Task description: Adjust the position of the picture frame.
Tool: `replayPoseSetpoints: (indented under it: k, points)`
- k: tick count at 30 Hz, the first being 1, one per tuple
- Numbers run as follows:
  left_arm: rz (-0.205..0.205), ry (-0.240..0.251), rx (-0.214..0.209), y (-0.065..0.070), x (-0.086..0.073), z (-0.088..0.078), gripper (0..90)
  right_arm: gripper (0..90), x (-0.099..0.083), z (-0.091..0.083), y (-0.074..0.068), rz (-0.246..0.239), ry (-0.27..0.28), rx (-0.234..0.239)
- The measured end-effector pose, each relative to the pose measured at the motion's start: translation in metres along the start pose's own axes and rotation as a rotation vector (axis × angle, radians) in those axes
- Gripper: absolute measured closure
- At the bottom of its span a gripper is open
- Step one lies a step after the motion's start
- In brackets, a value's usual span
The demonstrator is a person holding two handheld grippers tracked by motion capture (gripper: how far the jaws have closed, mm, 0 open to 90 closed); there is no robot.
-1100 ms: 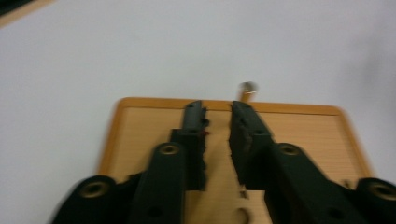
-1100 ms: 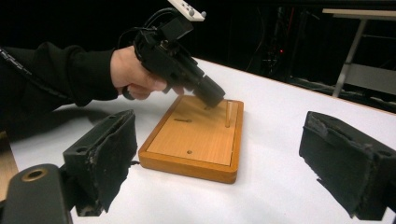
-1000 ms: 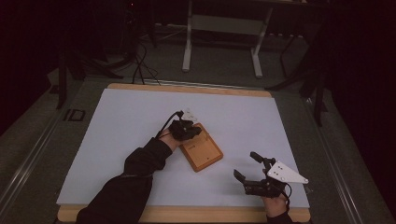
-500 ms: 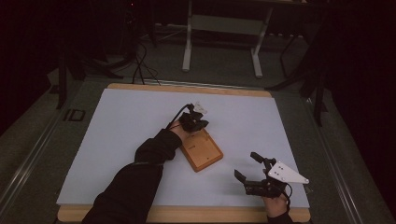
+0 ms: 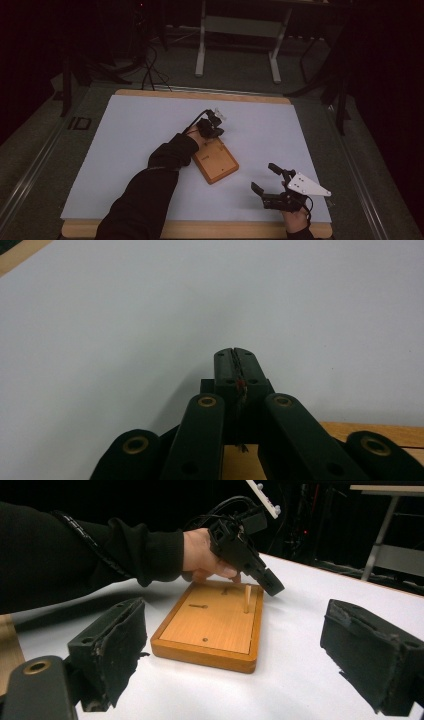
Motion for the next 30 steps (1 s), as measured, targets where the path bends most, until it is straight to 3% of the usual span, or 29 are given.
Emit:
replayPoseSetpoints:
  k: [8, 11, 26, 30]
  points:
    - [0.003, -0.026, -0.001, -0.003, -0.004, 0.001, 90.0, 10.7, 0.001, 0.0, 0.0, -0.002, 0.001, -0.002]
    - [0.04, -0.038, 0.012, -0.004, -0.005, 0.0, 90.0, 10.8, 0.0, 0.0, 0.0, 0.0, -0.001, -0.001]
    - [-0.004, -0.045, -0.001, -0.014, -0.02, -0.015, 90.0, 10.8, 0.0, 0.001, -0.001, -0.004, -0.002, -0.002]
    - [-0.027, -0.046, -0.005, -0.015, -0.03, -0.024, 90.0, 10.7, 0.001, 0.001, -0.001, -0.007, -0.002, -0.003]
Point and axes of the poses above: each handheld gripper's, and its own axes: z roughly forward along the jaws, x roughly out of its top, y roughly to its right, the point moved 10 cm from there along z, roughly forward along the jaws, and after that the axes turned 15 degrees about -z, right-handed, at the moved point
